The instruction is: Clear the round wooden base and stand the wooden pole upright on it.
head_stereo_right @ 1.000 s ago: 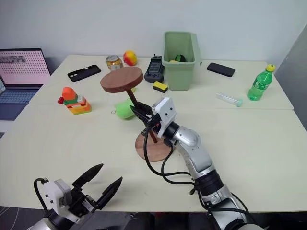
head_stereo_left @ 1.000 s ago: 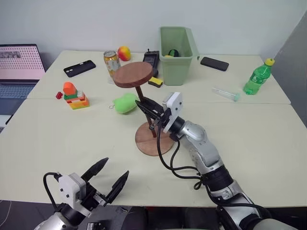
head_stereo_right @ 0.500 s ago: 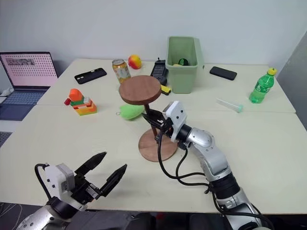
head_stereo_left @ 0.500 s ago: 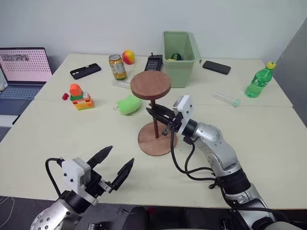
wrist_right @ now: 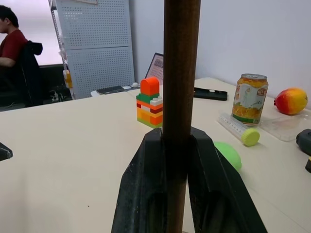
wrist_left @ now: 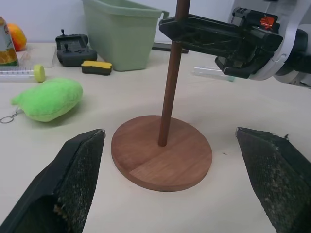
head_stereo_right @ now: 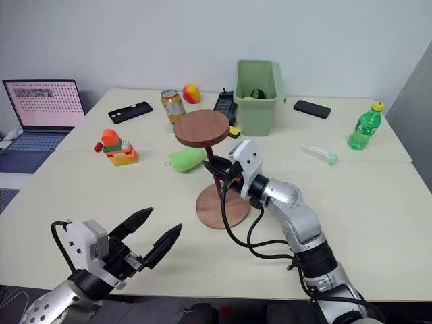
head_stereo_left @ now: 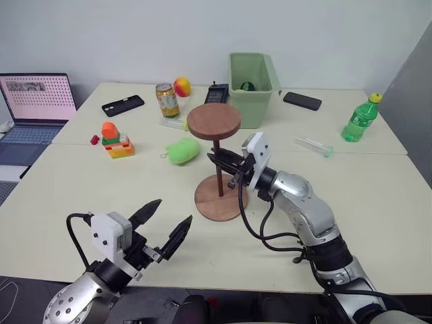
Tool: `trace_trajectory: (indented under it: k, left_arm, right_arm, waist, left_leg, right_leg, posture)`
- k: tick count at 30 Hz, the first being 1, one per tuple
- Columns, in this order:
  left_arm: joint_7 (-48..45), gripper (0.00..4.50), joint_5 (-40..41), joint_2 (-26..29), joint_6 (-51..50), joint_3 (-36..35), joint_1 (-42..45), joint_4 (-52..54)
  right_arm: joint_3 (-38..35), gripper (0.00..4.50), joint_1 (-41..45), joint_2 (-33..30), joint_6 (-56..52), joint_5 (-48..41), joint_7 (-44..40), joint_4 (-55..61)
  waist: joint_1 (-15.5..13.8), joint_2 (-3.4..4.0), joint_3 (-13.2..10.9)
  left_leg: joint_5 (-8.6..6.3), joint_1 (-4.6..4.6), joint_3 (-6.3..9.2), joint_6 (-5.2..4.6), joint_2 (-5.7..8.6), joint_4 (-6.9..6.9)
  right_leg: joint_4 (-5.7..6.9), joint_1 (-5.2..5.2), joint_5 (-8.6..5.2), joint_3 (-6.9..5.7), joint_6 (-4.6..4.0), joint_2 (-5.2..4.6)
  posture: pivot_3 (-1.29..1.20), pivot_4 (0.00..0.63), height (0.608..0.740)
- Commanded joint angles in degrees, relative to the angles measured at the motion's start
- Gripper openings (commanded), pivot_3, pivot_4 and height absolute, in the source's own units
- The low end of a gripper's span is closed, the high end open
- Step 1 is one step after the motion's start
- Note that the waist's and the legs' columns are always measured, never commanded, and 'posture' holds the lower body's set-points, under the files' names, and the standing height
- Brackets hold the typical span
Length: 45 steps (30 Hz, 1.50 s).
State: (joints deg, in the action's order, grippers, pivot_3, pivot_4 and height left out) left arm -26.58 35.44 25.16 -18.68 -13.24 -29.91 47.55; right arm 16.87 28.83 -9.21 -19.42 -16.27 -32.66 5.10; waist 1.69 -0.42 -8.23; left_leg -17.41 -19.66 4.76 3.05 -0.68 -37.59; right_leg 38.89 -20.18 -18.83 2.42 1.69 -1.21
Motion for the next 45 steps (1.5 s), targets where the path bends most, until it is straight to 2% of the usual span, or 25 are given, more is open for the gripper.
trace_trajectory:
  k: [1,5,8,13,17,22,28,31,35,45]
  left_arm:
    - [0.9,4.50,0.8,0.6,-0.6,0.0,0.8,3.3]
    - [1.2,4.50,1.4,0.9,-1.5,-0.5,0.9,4.0]
    - [1.0,4.50,2.1,1.4,-1.8,-1.3,1.2,3.8]
    - [0.2,4.50,3.1,2.0,-1.8,-2.5,1.7,2.6]
    - [-1.9,4.50,3.5,2.3,-0.6,-3.9,1.6,0.0]
    - [-5.1,4.50,3.0,1.9,1.5,-5.0,1.6,-3.9]
    - [-9.2,4.50,2.2,1.3,5.1,-5.8,0.7,-8.4]
    - [-10.3,4.50,1.5,0.7,6.7,-5.5,-0.3,-9.0]
    - [-10.5,4.50,-0.8,-1.3,9.3,-3.2,-4.1,-6.9]
    - [-9.8,4.50,-2.5,-2.3,10.4,-1.4,-4.8,-5.9]
  right_arm:
    - [4.0,0.23,-3.7,-2.8,-7.7,5.9,1.2,-10.3]
    - [2.4,0.23,-3.7,-1.0,-13.9,3.0,2.9,-10.3]
    - [2.5,0.23,-4.0,-0.5,-14.9,2.6,3.1,-9.5]
    - [4.1,0.23,-5.0,-1.2,-14.6,3.8,2.8,-9.3]
    - [10.1,0.23,-4.5,-5.8,-2.2,11.9,-0.1,-11.0]
    - [3.4,0.23,-4.6,-1.1,-13.5,3.3,3.0,-11.8]
    - [7.9,0.23,-4.1,-4.0,-8.8,8.3,0.1,-11.4]
    - [4.2,0.23,-4.4,-1.3,-15.0,3.7,2.0,-11.7]
    - [7.4,0.23,-4.3,-3.7,-12.7,6.7,-0.3,-11.4]
    - [5.8,0.23,-4.2,-2.9,-11.3,5.5,0.1,-10.0]
  waist:
    - [0.0,-0.01,0.2]
    - [0.0,-0.04,0.3]
    - [0.1,-0.02,0.4]
    - [0.1,0.04,0.6]
    - [0.1,0.10,0.6]
    - [0.1,0.28,0.5]
    - [0.1,0.28,0.6]
    - [0.1,0.30,0.7]
    - [0.2,0.31,0.7]
    - [0.2,0.31,0.7]
  left_leg:
    - [0.00,0.02,-0.01,0.00,0.00,0.05]
    - [0.01,0.45,-0.15,0.01,0.02,0.54]
    - [0.00,0.84,-0.14,0.03,-0.04,0.76]
    - [-0.01,0.84,-0.13,0.04,-0.05,0.83]
    - [-0.02,0.88,-0.13,0.06,-0.04,0.85]
    - [-0.03,0.83,-0.15,0.07,-0.03,0.94]
    - [-0.03,0.85,-0.14,0.11,-0.04,1.19]
    - [-0.02,0.86,-0.13,0.12,-0.05,1.42]
    - [-0.04,0.83,-0.17,0.16,-0.06,1.57]
    - [-0.09,0.83,-0.12,0.22,-0.07,1.65]
  right_leg:
    - [-0.01,0.00,0.00,0.01,0.00,0.00]
    - [-0.18,0.22,-0.16,0.15,0.16,-0.05]
    - [-0.21,0.56,-0.49,0.15,-0.09,-0.05]
    - [-0.20,0.56,-0.64,0.15,-0.29,-0.05]
    - [-0.26,0.56,-0.68,0.15,-0.29,-0.06]
    - [-0.34,0.54,-0.70,0.19,-0.31,-0.08]
    - [-0.45,0.54,-0.77,0.18,-0.38,-0.09]
    - [-0.67,0.54,-0.77,0.18,-0.38,-0.09]
    - [-0.93,0.55,-0.75,0.24,-0.37,-0.10]
    - [-1.01,0.54,-0.80,0.26,-0.42,-0.12]
  posture:
    - [0.00,0.150,0.740]
    - [0.00,0.150,0.740]
    - [0.00,0.150,0.740]
    - [0.00,0.150,0.740]
    - [0.00,0.150,0.740]
    - [0.00,0.150,0.740]
    - [0.00,0.150,0.740]
    - [0.00,0.150,0.740]
    - [0.00,0.150,0.740]
    - [0.00,0.150,0.740]
